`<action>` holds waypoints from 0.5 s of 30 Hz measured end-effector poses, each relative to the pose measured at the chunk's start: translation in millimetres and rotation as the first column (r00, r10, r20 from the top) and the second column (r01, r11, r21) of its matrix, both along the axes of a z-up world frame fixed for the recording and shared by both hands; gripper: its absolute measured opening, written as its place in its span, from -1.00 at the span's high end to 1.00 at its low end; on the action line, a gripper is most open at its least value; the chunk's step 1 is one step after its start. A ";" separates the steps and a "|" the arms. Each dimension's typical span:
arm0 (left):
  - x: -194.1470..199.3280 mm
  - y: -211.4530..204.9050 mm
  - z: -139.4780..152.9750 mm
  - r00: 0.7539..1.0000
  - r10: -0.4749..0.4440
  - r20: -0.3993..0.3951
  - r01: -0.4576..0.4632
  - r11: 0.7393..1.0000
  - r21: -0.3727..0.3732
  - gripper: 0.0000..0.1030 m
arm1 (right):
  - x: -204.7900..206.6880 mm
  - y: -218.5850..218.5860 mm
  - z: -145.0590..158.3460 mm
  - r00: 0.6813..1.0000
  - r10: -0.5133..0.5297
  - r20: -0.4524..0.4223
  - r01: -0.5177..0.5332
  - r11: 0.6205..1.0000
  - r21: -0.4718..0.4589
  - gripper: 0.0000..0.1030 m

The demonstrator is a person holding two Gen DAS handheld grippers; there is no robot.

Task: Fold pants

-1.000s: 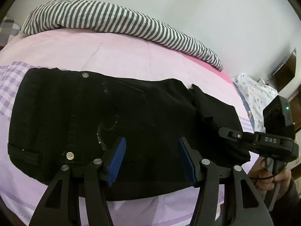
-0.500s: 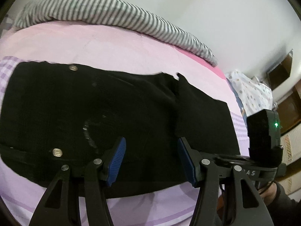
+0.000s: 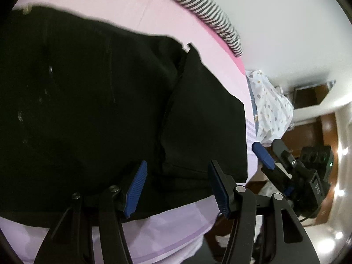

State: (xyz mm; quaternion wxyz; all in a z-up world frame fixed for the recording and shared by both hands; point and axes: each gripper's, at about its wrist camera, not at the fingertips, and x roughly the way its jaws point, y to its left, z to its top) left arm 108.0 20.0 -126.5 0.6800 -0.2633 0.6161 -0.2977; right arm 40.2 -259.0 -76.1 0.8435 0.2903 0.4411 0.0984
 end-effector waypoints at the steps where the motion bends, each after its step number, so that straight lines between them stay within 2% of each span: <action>1: 0.2 -0.7 -1.6 1.000 0.003 -0.010 -0.003 1.000 -0.003 -0.13 | 0.9 -2.8 0.8 1.000 -0.025 0.005 0.025 1.000 -0.007 -0.04; 7: 5.7 -11.7 -5.9 0.999 0.008 -0.031 -0.008 1.000 -0.005 -0.13 | 0.1 -25.4 -4.8 0.996 -0.094 -0.003 0.094 0.995 0.033 -0.04; 15: 10.8 -34.6 -0.9 0.999 -0.031 0.018 0.030 0.999 0.035 -0.13 | 0.8 -42.3 -8.4 0.988 -0.151 -0.025 0.152 0.987 0.043 -0.13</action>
